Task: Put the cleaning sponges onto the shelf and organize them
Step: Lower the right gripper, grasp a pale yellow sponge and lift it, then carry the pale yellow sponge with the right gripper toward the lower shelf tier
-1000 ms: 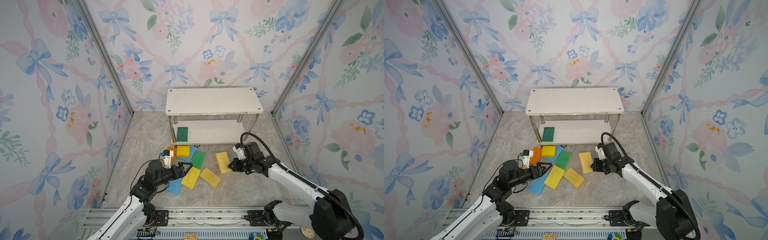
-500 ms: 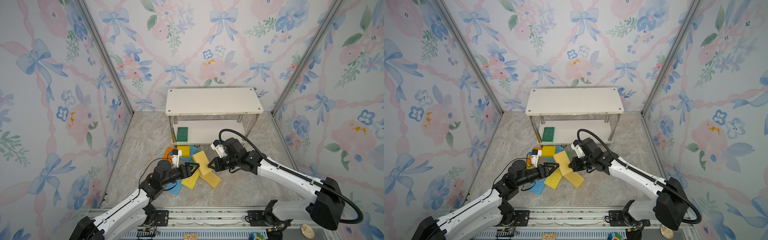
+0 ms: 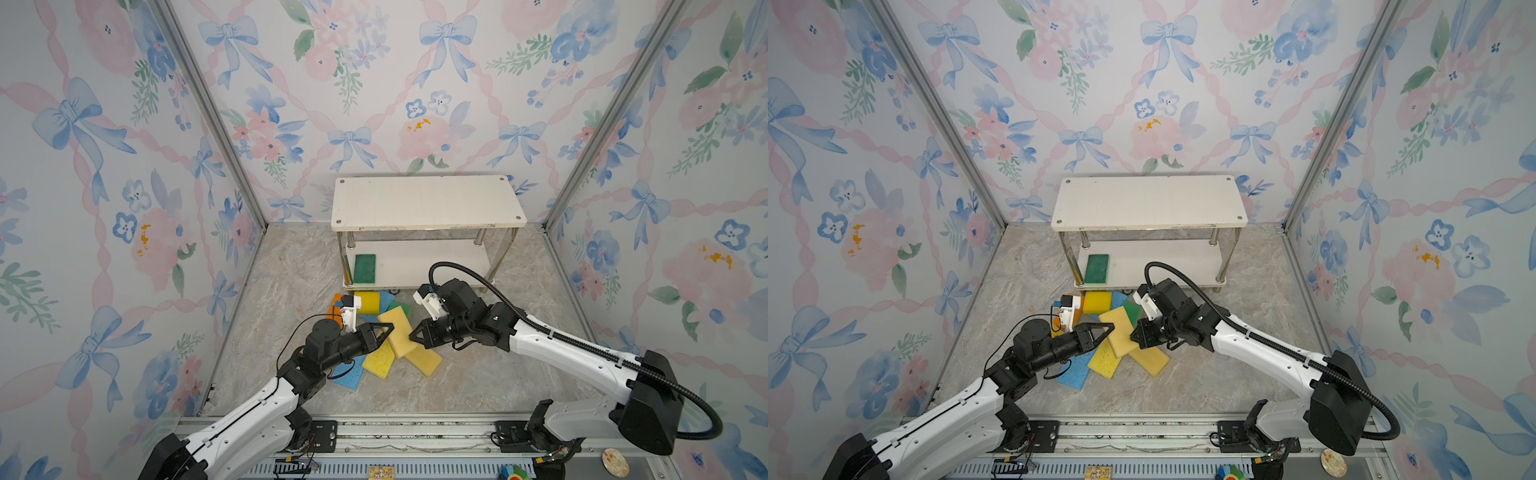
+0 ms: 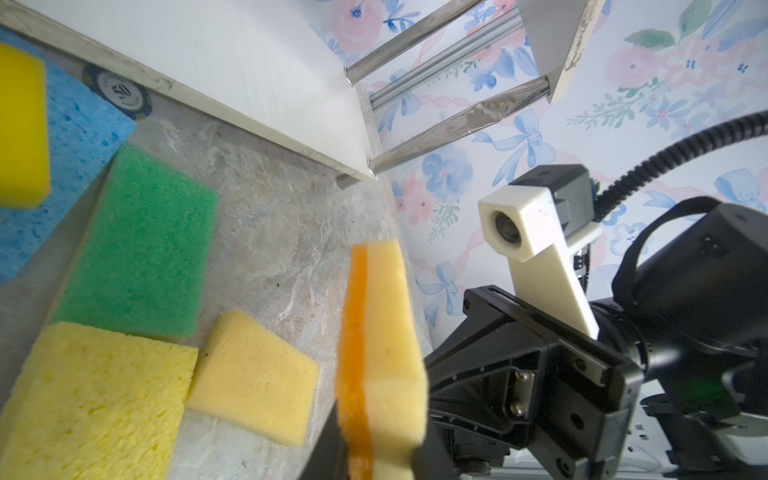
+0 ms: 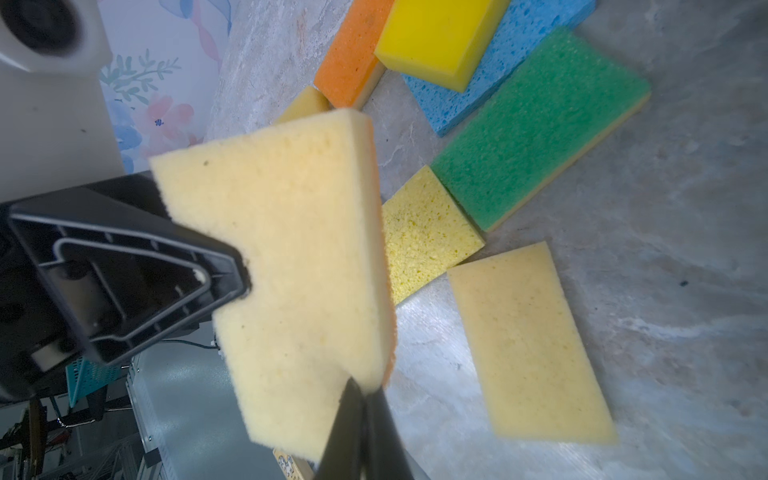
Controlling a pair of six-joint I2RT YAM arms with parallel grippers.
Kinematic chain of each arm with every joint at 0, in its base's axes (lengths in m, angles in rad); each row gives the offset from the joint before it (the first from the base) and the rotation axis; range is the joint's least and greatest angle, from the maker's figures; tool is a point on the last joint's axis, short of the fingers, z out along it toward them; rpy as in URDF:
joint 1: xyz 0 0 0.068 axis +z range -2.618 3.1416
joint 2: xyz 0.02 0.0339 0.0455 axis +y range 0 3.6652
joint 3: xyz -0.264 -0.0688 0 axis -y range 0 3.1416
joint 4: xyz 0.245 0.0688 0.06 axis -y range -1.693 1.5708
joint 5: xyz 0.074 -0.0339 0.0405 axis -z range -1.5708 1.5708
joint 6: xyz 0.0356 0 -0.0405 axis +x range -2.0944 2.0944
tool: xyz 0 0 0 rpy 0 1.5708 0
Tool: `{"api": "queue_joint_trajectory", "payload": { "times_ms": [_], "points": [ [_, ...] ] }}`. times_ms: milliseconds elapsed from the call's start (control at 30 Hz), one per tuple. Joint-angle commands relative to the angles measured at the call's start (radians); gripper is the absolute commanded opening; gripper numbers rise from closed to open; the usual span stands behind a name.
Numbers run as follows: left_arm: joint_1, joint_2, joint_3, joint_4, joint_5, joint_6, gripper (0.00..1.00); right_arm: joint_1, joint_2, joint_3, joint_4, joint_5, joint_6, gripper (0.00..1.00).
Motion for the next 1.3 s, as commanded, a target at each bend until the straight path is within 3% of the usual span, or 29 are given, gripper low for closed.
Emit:
{"api": "queue_joint_trajectory", "payload": {
  "times_ms": [0,33,100,200,467,600,767,1067,1233,1267],
  "points": [
    [-0.004,-0.004,0.008,0.026,-0.011,0.002,0.04,0.010,0.006,0.005,-0.001,0.005,0.018,0.11],
    [-0.004,-0.005,0.008,0.026,-0.011,0.000,0.00,0.009,0.001,-0.002,0.005,0.003,0.022,0.16],
    [-0.004,-0.010,0.004,0.025,-0.011,-0.004,0.00,0.004,-0.012,-0.022,0.018,-0.008,0.034,0.35],
    [-0.004,-0.023,-0.002,0.027,-0.009,-0.004,0.00,-0.003,-0.038,-0.064,0.058,-0.034,0.039,0.52],
    [0.011,-0.049,-0.010,0.036,0.000,-0.017,0.00,-0.018,-0.087,-0.160,0.162,-0.096,0.117,0.57],
    [0.012,-0.042,-0.015,0.057,0.010,-0.033,0.00,-0.018,-0.097,-0.189,0.213,-0.114,0.136,0.54],
    [0.014,-0.045,-0.020,0.061,0.010,-0.041,0.00,-0.018,-0.102,-0.202,0.232,-0.118,0.144,0.43],
    [0.016,-0.047,-0.034,0.061,0.008,-0.048,0.00,-0.018,-0.133,-0.219,0.226,-0.095,0.154,0.08],
    [0.027,-0.050,-0.027,0.042,0.019,-0.030,0.28,-0.016,-0.156,-0.224,0.232,-0.058,0.194,0.04],
    [0.035,-0.058,-0.012,0.002,0.016,-0.011,0.37,-0.016,-0.161,-0.220,0.230,-0.049,0.201,0.04]
  ]
}}
